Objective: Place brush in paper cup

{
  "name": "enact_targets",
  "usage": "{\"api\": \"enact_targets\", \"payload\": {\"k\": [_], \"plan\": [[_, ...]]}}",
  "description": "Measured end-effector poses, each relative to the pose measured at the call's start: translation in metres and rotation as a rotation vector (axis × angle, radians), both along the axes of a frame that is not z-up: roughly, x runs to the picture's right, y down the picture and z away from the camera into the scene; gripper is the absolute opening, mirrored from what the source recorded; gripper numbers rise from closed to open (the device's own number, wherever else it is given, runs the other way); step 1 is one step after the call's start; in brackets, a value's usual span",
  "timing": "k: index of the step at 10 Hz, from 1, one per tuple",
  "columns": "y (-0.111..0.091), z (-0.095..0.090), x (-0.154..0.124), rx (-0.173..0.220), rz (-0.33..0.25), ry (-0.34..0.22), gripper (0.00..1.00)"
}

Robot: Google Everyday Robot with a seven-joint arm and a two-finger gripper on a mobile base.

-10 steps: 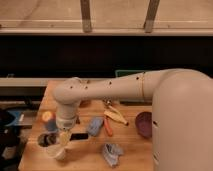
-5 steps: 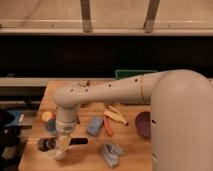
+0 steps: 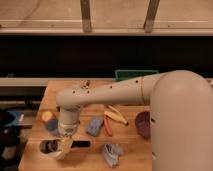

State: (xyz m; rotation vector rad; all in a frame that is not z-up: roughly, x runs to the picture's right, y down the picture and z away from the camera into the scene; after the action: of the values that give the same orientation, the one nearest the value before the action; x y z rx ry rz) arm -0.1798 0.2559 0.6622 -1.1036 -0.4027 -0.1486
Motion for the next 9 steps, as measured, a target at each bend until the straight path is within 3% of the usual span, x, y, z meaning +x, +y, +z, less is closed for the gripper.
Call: {"api": "enact_targets", "payload": {"k": [7, 9], "plan": [[0.0061, 0.0097, 0.0027, -0.030, -0.017, 0.036, 0.20], [0.0057, 0.0097, 0.0032, -0.029, -0.020, 0.036, 0.38]]}}
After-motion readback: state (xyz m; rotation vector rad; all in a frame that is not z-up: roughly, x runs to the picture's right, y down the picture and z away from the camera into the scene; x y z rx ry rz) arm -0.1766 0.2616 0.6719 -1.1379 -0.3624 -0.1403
